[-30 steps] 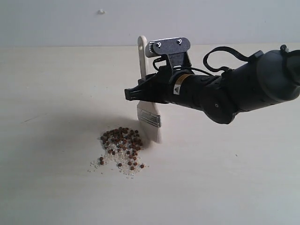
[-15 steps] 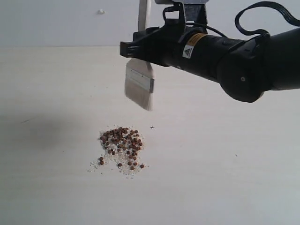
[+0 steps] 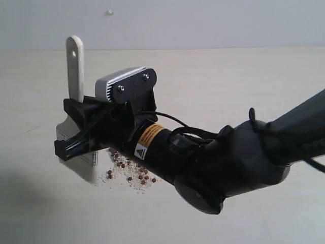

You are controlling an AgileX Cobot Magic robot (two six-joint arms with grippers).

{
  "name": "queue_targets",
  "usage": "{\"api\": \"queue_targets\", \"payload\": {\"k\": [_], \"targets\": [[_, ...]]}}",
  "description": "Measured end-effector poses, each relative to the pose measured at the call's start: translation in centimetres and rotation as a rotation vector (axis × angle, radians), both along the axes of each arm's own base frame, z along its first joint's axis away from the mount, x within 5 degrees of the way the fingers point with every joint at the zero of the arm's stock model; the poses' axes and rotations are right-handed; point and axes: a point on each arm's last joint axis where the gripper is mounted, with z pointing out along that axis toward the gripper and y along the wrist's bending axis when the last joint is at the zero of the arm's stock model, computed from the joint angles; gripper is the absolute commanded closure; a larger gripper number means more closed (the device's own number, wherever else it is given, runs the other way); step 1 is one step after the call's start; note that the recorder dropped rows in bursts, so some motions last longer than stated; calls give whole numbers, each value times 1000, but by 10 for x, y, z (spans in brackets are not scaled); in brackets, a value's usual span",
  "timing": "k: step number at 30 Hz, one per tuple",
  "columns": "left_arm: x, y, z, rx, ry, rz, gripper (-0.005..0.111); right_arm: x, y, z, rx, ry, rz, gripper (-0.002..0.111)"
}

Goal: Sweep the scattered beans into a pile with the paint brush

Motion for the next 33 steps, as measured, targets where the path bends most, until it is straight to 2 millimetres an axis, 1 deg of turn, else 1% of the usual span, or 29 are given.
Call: {"api": "queue_targets", "payload": {"k": [3, 5, 7, 11, 14, 15, 18, 20, 27, 33], "targets": [[0, 0, 0, 0, 0, 0, 107, 4, -2, -19, 15, 98, -74, 108], [0, 0, 0, 0, 0, 0, 107, 7, -4, -26, 29, 145, -128, 108], [0, 0, 0, 0, 0, 0, 107, 8, -5, -27, 43, 162, -144, 108], [0, 0, 0, 0, 0, 0, 107, 6, -4, -31, 66, 272, -134, 108], [0, 0, 0, 0, 0, 0, 107, 2, -4, -41, 8, 388, -123, 108], [0, 0, 0, 0, 0, 0, 107, 2, -4, -43, -7, 399, -123, 108], [0, 0, 0, 0, 0, 0, 107, 2, -5, -44, -34, 378, -125, 108], [0, 0, 0, 0, 0, 0, 107, 4, -7, -44, -63, 348, -156, 108], [0, 0, 0, 0, 0, 0, 107, 10, -14, -46, -89, 329, -248, 108], [0, 0, 0, 0, 0, 0, 107, 14, -20, -40, -123, 318, -331, 108]]}}
